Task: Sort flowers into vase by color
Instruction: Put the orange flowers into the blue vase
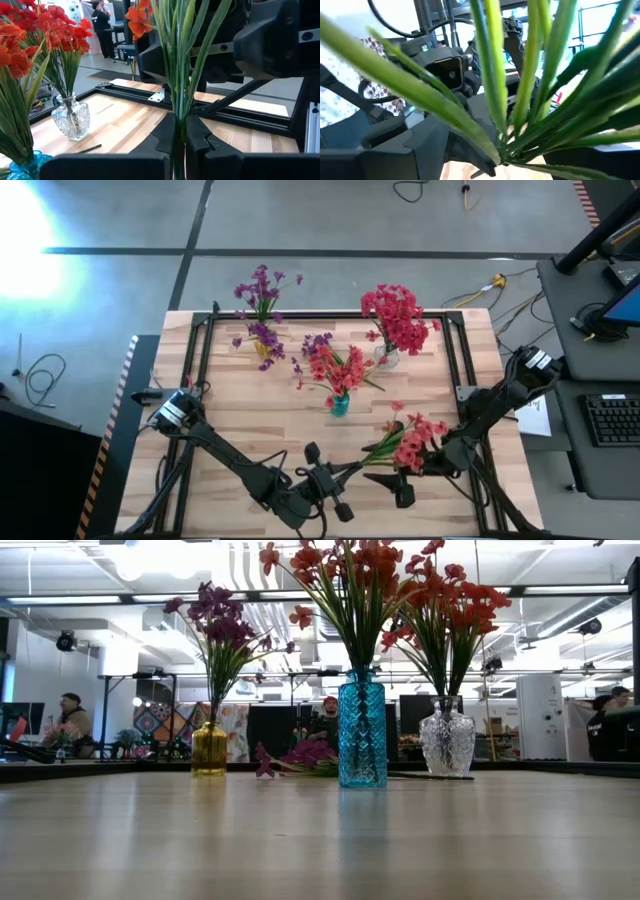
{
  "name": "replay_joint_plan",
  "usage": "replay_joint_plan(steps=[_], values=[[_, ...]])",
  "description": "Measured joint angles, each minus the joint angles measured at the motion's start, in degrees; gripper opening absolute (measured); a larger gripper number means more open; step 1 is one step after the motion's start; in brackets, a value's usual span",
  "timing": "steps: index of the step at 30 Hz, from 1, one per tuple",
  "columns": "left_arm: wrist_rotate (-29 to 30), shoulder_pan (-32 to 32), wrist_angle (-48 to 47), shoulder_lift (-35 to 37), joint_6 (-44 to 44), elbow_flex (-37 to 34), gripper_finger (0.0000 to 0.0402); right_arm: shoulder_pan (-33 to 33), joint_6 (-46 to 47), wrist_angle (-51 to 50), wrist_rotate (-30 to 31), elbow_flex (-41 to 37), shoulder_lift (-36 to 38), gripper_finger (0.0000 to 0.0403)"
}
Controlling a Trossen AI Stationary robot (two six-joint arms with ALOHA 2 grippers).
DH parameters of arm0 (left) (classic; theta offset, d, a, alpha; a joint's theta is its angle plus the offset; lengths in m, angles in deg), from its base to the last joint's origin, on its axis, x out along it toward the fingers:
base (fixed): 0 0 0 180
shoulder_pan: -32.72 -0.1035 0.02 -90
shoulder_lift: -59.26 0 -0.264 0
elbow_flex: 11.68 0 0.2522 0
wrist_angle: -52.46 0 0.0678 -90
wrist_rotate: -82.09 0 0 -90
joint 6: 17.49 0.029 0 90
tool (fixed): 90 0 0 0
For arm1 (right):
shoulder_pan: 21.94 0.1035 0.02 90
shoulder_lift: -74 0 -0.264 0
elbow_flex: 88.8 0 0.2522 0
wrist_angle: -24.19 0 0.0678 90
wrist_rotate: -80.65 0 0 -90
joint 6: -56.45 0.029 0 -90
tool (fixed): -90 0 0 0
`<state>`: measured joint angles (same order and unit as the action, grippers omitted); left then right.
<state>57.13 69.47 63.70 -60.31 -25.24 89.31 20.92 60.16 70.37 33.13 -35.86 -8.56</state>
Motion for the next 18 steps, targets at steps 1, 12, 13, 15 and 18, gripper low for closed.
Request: replay_joint_plan(steps=[1,12,13,15,18], values=[[0.0,0.0,0.0,0.0,0.0,0.0,0.0,-0.2,0.6,0.0,0.1,0.0,0.0,0.0266],[-3.8,0.0,-0.2,0.1,0.0,0.0,0.0054,-1.4,1.5,-0.9,1.0,0.0,0.0,0.006],[-3.9,0.1,-0.3,0.3,0.0,0.0,0.0065,-1.4,1.2,-0.9,0.9,0.0,0.0,0.0041],[-4.1,0.1,-1.3,0.8,-0.1,0.0,0.0089,-1.3,0.8,-0.9,0.8,0.0,0.0,0.0019],[-4.8,0.7,-6.3,2.3,-1.6,0.1,0.0124,-1.1,1.1,-1.5,1.1,0.0,0.2,0.0019]])
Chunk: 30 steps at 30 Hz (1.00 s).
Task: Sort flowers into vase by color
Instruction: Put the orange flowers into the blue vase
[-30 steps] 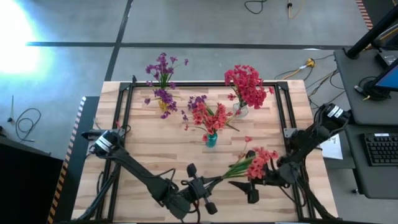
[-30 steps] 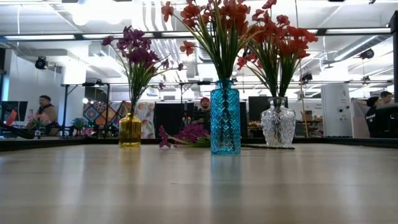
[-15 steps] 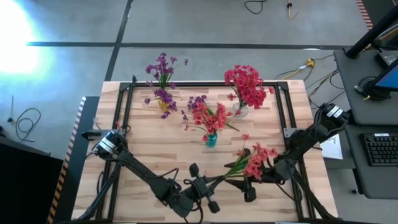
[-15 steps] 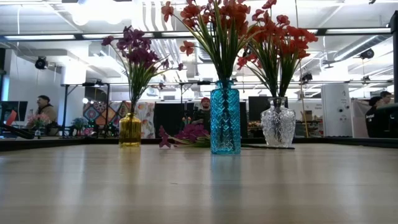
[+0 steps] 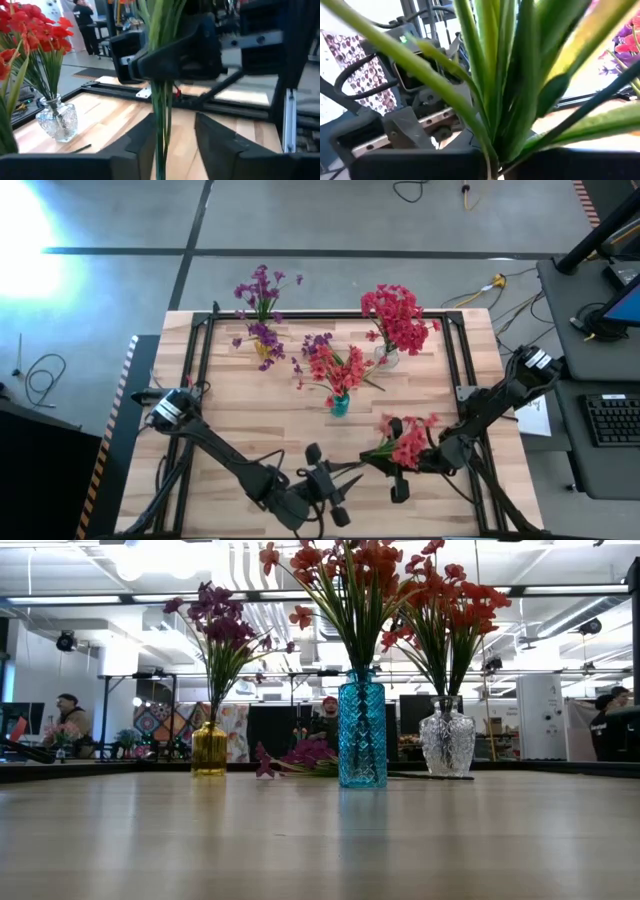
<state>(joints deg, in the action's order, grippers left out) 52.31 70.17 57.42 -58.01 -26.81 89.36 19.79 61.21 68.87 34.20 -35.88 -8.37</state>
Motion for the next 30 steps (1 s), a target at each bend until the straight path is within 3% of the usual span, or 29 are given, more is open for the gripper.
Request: replay_joint_plan(steps=[5,9,15,21,25,30], values=[[-0.1,1.3,-12.1,3.0,-4.7,0.0,0.0168,0.6,1.2,-4.7,0.0,0.0,1.8,0.0017],[-1.0,1.9,-27.7,6.7,-13.0,0.1,0.0181,0.6,5.1,-14.9,0.0,0.3,5.4,0.0014],[-13.6,2.2,-58.7,9.9,-25.4,0.1,0.0169,-0.4,9.5,-38.5,0.7,5.1,11.7,0.0013],[-14.9,3.0,-82.0,11.9,-31.2,-0.1,0.0145,-5.6,8.4,-56.2,4.5,13.2,15.2,0.0013],[-10.3,3.8,-84.8,16.2,-29.7,-3.0,0.0124,-10.8,5.3,-61.2,3.0,18.1,15.7,0.0013],[-7.5,4.6,-72.7,27.4,-25.4,-15.5,0.0095,-16.0,0.6,-62.4,-8.2,20.6,15.7,0.0013]])
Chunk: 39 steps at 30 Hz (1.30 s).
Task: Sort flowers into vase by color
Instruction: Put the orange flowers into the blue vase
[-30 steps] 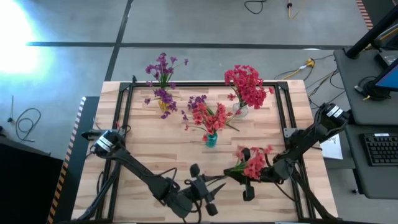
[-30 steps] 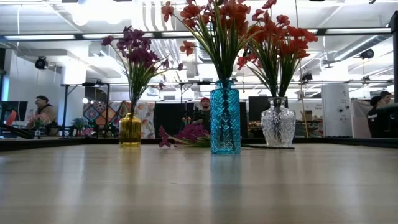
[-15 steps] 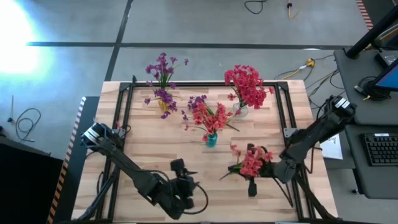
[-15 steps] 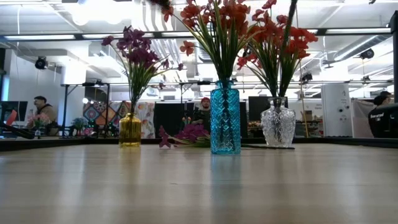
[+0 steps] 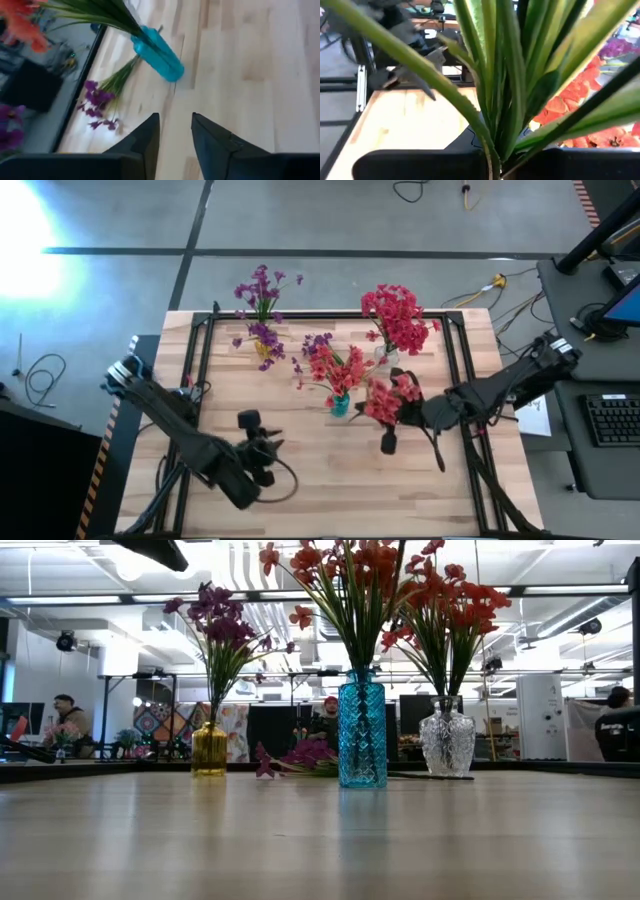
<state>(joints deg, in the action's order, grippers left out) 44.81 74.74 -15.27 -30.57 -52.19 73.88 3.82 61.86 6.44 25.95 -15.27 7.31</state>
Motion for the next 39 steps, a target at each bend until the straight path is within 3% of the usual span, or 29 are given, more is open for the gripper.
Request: replay_joint_plan(steps=[4,8,12,17,22,30,34,39], values=[[-1.2,0.0,20.7,9.8,5.0,-12.1,0.0076,-0.3,-2.0,-0.2,-0.8,-1.2,1.6,0.0013],[-2.6,0.0,49.0,15.7,15.0,-23.8,0.0069,0.4,-1.1,0.0,-0.8,-4.6,5.1,0.0013],[-2.3,-0.1,76.4,16.4,27.9,-34.0,0.0066,0.5,1.7,-0.2,-0.8,-8.3,6.4,0.0013],[-2.3,-0.2,96.7,14.5,36.6,-38.8,0.0066,0.6,3.6,4.1,-0.8,-10.7,5.3,0.0013],[-2.3,-0.4,99.2,13.7,35.7,-39.7,0.0068,0.4,3.7,12.2,-0.8,-9.5,4.9,0.0013],[-2.7,-3.1,94.0,12.8,30.7,-40.5,0.0113,0.1,5.3,-4.7,1.2,-3.6,5.6,0.0013],[-2.7,-6.8,93.8,10.7,31.3,-40.4,0.0149,-1.7,0.8,-2.7,7.4,-4.4,5.4,0.0013],[-2.7,-11.5,93.9,7.6,32.8,-40.4,0.0192,-6.0,-2.3,4.6,5.0,-5.4,3.4,0.0013]])
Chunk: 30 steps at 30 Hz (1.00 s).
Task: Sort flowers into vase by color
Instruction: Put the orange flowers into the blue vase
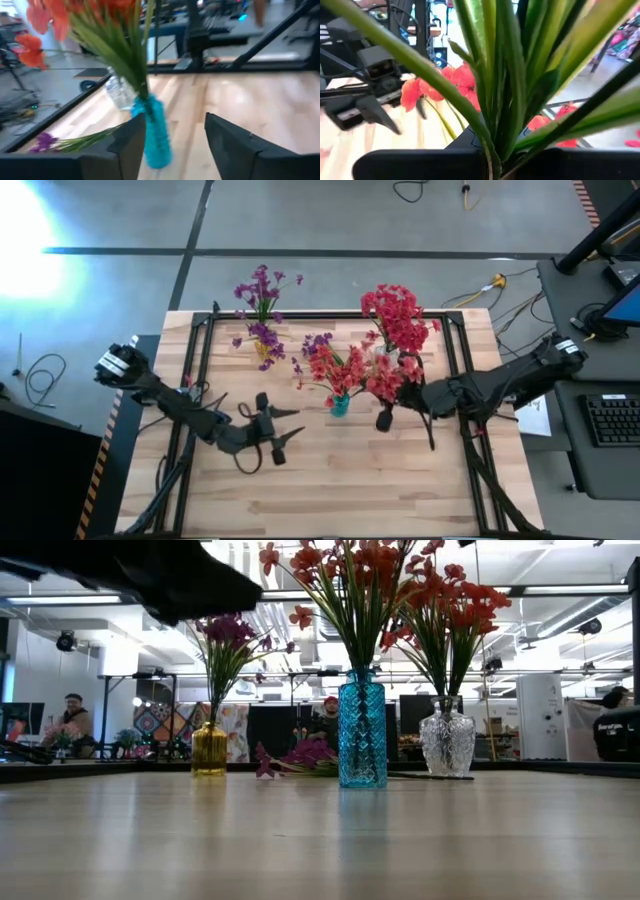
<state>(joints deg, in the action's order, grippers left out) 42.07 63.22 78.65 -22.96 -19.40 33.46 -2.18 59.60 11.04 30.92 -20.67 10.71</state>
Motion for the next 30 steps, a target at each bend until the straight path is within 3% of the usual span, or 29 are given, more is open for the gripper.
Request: replay_joint_plan(steps=[9,19,30], values=[[-3.1,-5.6,0.5,-5.9,1.4,2.6,0.0232,-0.7,1.6,0.4,-1.3,0.0,-1.4,0.0013],[-2.7,-7.6,2.1,-16.6,-0.2,9.1,0.0233,-0.7,1.3,1.9,-1.3,0.0,-2.9,0.0013],[-2.9,-11.2,13.4,-22.2,-1.0,9.1,0.0234,-0.7,0.7,1.9,-1.2,0.3,-3.7,0.0013]])
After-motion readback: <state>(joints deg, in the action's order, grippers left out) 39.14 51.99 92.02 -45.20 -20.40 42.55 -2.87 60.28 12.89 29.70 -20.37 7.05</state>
